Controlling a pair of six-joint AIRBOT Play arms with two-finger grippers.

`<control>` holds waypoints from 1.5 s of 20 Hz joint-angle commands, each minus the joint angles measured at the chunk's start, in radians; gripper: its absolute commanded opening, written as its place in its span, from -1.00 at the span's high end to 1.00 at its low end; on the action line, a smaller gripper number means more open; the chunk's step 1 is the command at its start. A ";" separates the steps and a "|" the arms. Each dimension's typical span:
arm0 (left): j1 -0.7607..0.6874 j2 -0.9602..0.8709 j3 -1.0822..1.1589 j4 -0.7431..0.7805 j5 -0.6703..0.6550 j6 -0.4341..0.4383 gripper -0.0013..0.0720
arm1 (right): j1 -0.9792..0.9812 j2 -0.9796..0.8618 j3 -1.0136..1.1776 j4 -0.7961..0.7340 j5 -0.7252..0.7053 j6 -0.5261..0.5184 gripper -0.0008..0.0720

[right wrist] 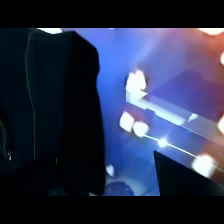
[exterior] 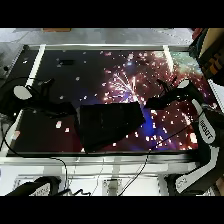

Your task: Fold the clothes and pants, and hang the long-sleeved shirts on hangers.

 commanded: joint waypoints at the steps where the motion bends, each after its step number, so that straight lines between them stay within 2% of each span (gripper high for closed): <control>1: 0.018 0.005 0.002 0.000 0.002 0.000 -0.79 | 0.082 -0.022 0.003 -0.062 -0.035 -0.023 -0.92; 3: 0.018 0.005 0.002 0.000 0.008 0.000 -0.79 | 0.139 -0.023 0.003 -0.164 -0.069 -0.005 -0.92; 6: 0.018 0.005 0.002 0.000 0.008 0.000 -0.79 | 0.174 -0.033 0.003 -0.249 -0.150 0.092 -0.90; 9: 0.017 0.005 0.002 0.000 0.008 0.000 -0.79 | 0.161 -0.042 0.003 -0.229 -0.147 0.124 -0.82; 10: 0.017 0.005 0.002 0.000 0.008 0.000 -0.79 | 0.158 -0.047 0.003 -0.190 -0.112 0.119 -0.67; 11: 0.017 0.005 0.002 0.000 0.009 0.000 -0.79 | 0.158 -0.051 0.003 -0.154 -0.072 0.102 -0.41; 13: 0.017 0.005 0.002 0.000 0.008 0.000 -0.79 | 0.167 -0.057 0.003 -0.098 -0.040 0.082 -0.19; 16: 0.017 0.005 0.002 0.000 0.008 0.000 -0.79 | 0.196 -0.087 0.003 0.027 -0.025 0.068 -0.03; 17: 0.017 0.005 0.002 0.000 0.008 0.000 -0.79 | 0.215 -0.099 0.003 0.041 -0.009 0.068 0.20; 18: 0.017 0.005 0.002 0.000 0.008 0.000 -0.79 | 0.234 -0.105 0.000 0.039 -0.002 0.076 0.76; 19: 0.017 0.005 0.002 0.000 0.008 0.000 -0.79 | 0.251 -0.106 0.000 0.035 -0.002 0.076 0.86; 24: 0.017 0.005 0.002 0.000 0.008 0.000 -0.79 | 0.265 -0.102 0.003 0.021 -0.043 0.075 0.82; 25: 0.017 0.005 0.002 0.000 0.008 0.000 -0.79 | 0.265 -0.102 0.003 0.011 -0.055 0.076 0.34; 26: 0.017 0.005 0.002 0.000 0.008 0.000 -0.79 | 0.266 -0.104 0.003 0.013 -0.055 0.082 -0.45; 27: 0.017 0.005 0.002 0.000 0.008 0.000 -0.79 | 0.269 -0.105 0.003 0.014 -0.056 0.112 -0.96; 29: 0.017 0.005 0.002 0.000 0.008 0.000 -0.79 | 0.277 -0.106 0.003 0.013 -0.051 0.130 -0.86; 30: 0.017 0.005 0.002 0.000 0.008 0.000 -0.79 | 0.286 -0.108 0.003 0.021 -0.041 0.126 -0.71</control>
